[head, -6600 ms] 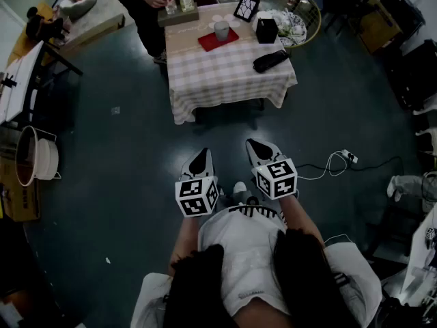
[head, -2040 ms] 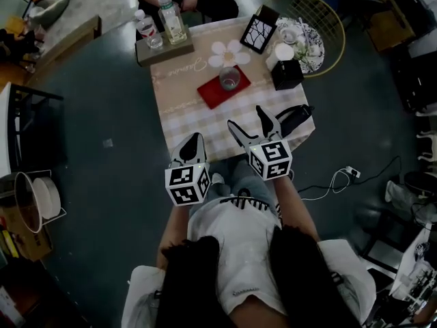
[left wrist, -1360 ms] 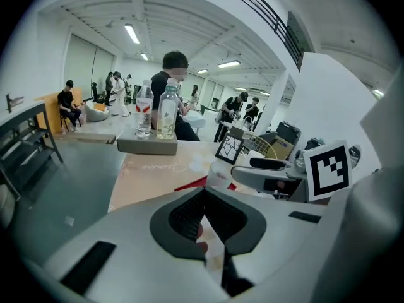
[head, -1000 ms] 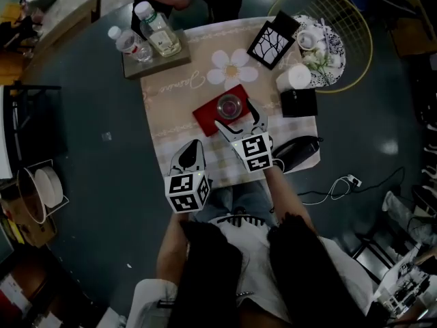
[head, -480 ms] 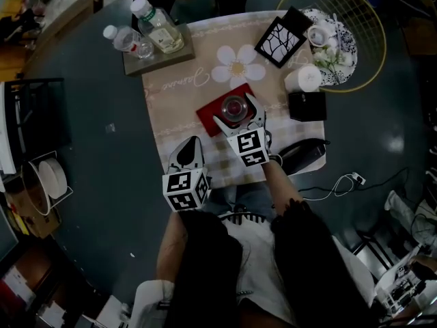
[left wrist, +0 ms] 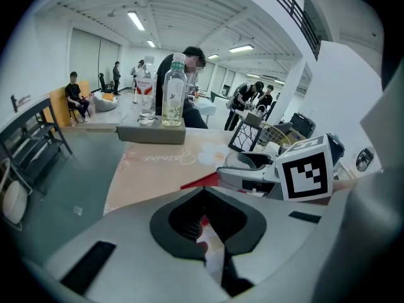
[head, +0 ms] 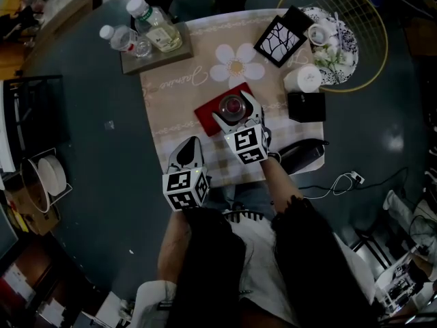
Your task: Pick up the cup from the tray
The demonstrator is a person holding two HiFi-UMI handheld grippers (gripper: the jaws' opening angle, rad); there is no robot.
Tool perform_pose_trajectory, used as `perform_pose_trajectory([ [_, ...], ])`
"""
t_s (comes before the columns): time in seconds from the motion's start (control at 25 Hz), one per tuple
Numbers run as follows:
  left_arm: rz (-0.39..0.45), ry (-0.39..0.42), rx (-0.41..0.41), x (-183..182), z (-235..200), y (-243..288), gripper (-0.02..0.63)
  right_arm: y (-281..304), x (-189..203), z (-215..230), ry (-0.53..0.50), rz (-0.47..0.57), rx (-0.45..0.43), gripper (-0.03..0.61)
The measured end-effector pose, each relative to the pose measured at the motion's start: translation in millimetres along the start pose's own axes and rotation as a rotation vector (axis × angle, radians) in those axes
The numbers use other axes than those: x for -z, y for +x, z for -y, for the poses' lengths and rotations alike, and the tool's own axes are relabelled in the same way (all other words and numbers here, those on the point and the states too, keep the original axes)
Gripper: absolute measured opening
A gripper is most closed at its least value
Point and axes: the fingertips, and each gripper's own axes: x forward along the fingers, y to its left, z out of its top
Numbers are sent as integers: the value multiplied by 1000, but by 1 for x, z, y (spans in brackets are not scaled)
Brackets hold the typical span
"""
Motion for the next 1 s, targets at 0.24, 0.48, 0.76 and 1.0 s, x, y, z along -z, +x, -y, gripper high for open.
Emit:
perform_pose_trajectory([
  [0.24,17,2,1,-3,2,-2,6,-7,-8,-1,17,14,-9,400],
  [0.48,30,5,-8,-4,2,-5,6,-27,-15,-6,23,37,-9,400],
  [0.76,69,24,32,-13,21,-7,6,-55,-4,3,92,50,41,400],
  [1.0,71,63,72,-12,37,-6,6,-79,7,15,116,51,104,400],
])
